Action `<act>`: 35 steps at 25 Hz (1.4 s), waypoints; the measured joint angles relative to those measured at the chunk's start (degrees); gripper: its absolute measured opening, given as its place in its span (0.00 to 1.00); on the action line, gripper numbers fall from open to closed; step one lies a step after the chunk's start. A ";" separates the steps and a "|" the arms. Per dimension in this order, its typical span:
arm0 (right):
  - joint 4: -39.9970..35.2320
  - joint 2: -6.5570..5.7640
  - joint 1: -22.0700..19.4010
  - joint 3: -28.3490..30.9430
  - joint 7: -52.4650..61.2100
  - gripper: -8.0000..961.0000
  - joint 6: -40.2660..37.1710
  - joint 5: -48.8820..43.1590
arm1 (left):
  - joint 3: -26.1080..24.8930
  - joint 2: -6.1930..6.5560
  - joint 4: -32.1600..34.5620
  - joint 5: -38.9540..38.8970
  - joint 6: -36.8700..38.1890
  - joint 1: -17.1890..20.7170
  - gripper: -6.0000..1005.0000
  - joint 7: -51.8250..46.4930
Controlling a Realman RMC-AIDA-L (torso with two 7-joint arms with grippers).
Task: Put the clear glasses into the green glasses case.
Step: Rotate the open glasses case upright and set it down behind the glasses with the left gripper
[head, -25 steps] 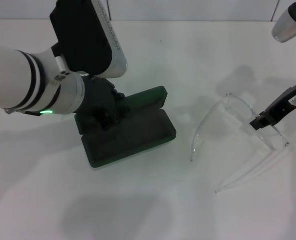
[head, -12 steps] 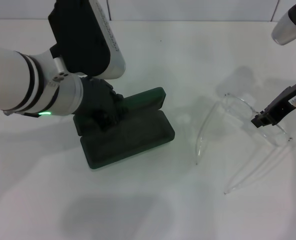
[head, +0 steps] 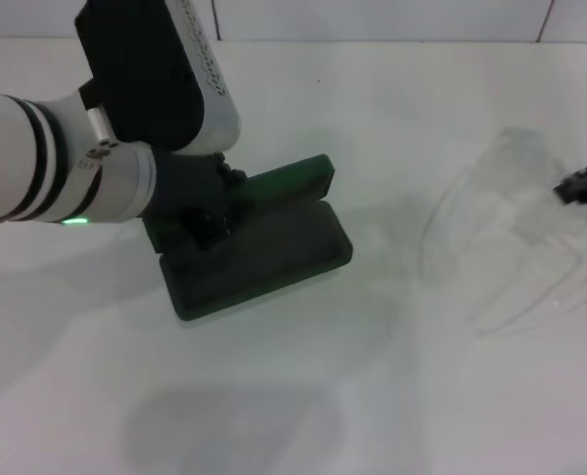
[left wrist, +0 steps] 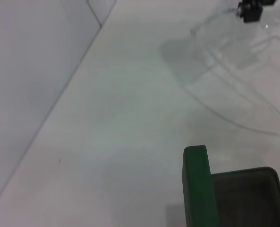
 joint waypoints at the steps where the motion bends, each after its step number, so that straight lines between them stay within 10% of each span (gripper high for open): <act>1: -2.75 -0.03 -1.37 1.30 -0.01 0.11 -1.02 0.87 | 0.11 -0.01 0.51 -0.08 0.00 0.19 0.22 0.36; 12: -23.29 -0.46 -12.03 18.90 -2.33 0.11 -8.57 14.00 | 1.41 -0.04 -0.51 -4.50 -3.10 -0.31 0.22 5.05; 24: -21.71 -0.14 -15.38 25.96 -7.19 0.11 -8.44 18.87 | 7.46 -0.32 -18.98 -9.86 -13.66 -13.35 0.22 5.98; 35: -20.98 -0.38 -15.62 30.82 -8.88 0.11 -9.08 19.21 | 13.36 -0.36 -20.94 -9.71 -19.62 -14.97 0.23 8.21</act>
